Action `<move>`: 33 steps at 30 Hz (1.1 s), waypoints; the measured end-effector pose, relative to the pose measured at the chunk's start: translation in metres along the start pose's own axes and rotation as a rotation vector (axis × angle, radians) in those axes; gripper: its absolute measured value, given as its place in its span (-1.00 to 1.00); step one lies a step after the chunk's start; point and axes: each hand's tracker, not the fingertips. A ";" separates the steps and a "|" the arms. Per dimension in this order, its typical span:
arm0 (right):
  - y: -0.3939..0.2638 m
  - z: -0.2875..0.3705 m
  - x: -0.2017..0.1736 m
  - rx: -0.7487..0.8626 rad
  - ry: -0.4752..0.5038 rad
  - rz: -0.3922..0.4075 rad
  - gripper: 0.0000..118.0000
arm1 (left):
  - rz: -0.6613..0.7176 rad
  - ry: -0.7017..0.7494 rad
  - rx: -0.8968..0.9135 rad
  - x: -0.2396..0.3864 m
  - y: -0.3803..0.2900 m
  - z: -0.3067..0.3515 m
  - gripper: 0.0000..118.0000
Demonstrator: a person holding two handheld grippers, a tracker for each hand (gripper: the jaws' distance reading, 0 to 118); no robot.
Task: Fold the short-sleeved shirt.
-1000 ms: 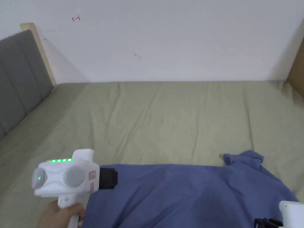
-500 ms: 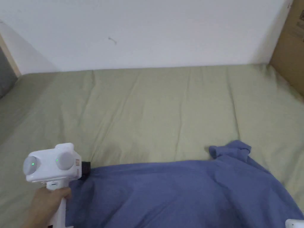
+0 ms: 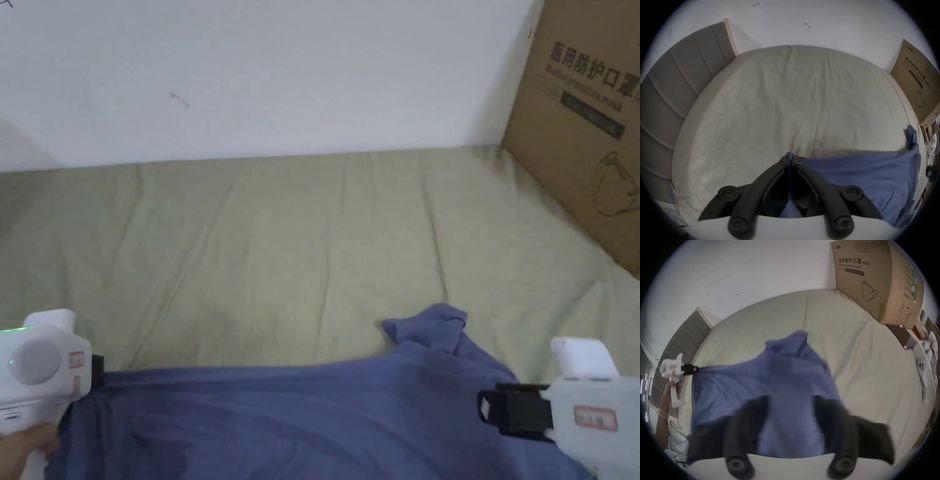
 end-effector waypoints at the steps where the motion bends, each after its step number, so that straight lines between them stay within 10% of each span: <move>1: 0.015 -0.010 0.007 -0.021 -0.006 0.009 0.44 | 0.005 -0.007 0.012 -0.001 0.000 0.004 -0.99; 10: 0.085 -0.120 0.053 -0.288 -0.163 -0.116 0.42 | -0.025 -0.006 0.033 -0.004 -0.003 0.016 -0.99; 15: 0.073 -0.126 0.026 -0.284 -0.208 0.069 0.31 | -0.021 0.003 0.020 -0.002 -0.005 0.009 -0.99; 17: 0.074 -0.120 0.021 -0.292 -0.182 0.102 0.00 | -0.030 0.007 0.020 -0.001 -0.006 0.009 -0.99; 19: 0.071 -0.117 0.012 -0.301 -0.192 0.119 -0.92 | -0.037 0.011 0.028 0.000 -0.008 0.011 -0.99; 21: 0.066 -0.121 0.006 -0.319 -0.210 0.188 -0.96 | -0.030 0.008 0.027 -0.002 -0.007 0.012 -0.99; 33: 0.123 -0.012 0.024 -0.110 -0.060 -0.029 -0.98 | -0.050 -0.007 0.149 -0.009 0.031 0.103 -0.99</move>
